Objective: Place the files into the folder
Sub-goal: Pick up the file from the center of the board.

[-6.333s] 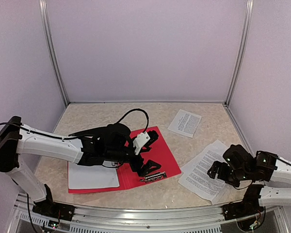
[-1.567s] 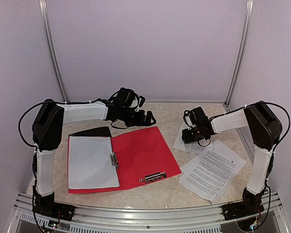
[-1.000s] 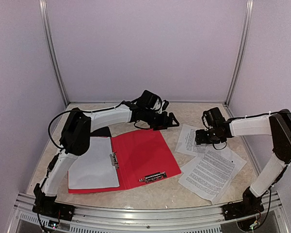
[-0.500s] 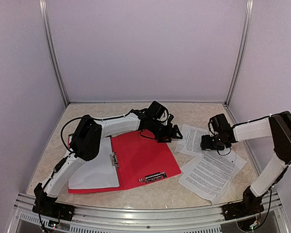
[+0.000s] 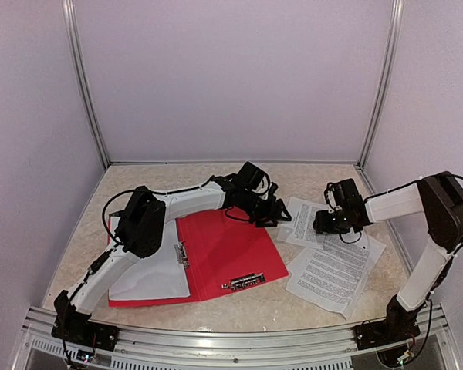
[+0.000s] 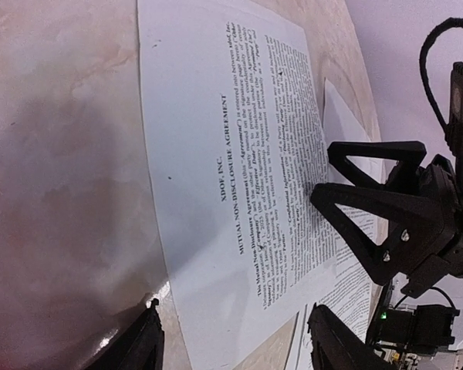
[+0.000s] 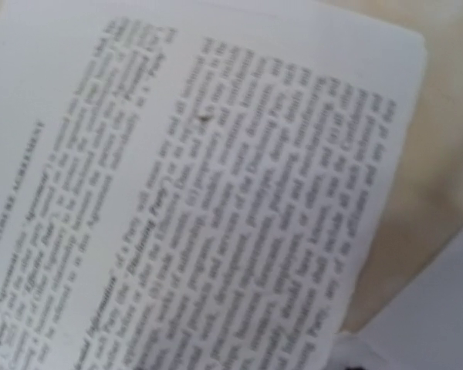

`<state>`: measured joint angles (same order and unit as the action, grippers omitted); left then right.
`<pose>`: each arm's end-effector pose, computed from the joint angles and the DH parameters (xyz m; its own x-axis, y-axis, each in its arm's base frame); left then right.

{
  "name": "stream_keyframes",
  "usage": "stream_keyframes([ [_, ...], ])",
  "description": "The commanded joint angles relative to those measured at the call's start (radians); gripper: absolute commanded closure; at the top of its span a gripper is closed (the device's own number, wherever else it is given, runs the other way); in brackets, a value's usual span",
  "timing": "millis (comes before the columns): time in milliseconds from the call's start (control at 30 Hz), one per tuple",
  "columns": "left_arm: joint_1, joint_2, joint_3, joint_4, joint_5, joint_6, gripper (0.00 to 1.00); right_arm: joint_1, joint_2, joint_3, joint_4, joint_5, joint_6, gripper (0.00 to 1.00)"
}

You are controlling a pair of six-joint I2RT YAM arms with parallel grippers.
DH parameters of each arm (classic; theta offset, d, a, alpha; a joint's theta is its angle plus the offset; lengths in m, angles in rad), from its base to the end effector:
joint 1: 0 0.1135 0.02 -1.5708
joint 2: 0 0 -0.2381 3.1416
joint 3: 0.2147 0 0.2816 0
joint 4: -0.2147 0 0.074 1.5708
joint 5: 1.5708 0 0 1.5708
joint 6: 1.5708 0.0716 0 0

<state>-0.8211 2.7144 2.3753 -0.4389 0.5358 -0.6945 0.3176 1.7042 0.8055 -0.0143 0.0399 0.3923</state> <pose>0.3907 -0.4733 0.0821 -0.9288 0.1901 -0.3180 0.3679 0.5744 -0.7312 0.3418 0.1094 0.0564 -0.8051 0.1375 -0.5770 0.0205 0.9786 0.2046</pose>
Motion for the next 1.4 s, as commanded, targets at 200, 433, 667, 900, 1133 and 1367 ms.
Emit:
stream_keyframes([
  [200, -0.009, 0.1, -0.032, 0.068, 0.103, -0.13, 0.45, 0.01, 0.009, -0.097, 0.091, -0.126, 0.074, 0.52],
  [433, -0.004, 0.074, -0.092, 0.14, 0.121, -0.145, 0.49, 0.018, 0.006, -0.104, 0.108, -0.127, 0.105, 0.57],
  [667, -0.004, 0.057, -0.13, 0.162, 0.13, -0.139, 0.5, 0.017, -0.041, -0.106, 0.114, -0.111, 0.143, 0.57],
  [900, -0.007, 0.017, -0.211, 0.201, 0.125, -0.129, 0.56, 0.017, -0.048, -0.1, 0.115, -0.109, 0.159, 0.67],
  [1133, -0.009, 0.004, -0.221, 0.191, 0.106, -0.099, 0.71, 0.017, -0.073, -0.093, 0.103, -0.094, 0.16, 0.75],
  [1367, 0.0, -0.033, -0.245, 0.172, 0.086, -0.07, 0.84, 0.017, -0.084, -0.068, 0.057, -0.062, 0.128, 0.75],
])
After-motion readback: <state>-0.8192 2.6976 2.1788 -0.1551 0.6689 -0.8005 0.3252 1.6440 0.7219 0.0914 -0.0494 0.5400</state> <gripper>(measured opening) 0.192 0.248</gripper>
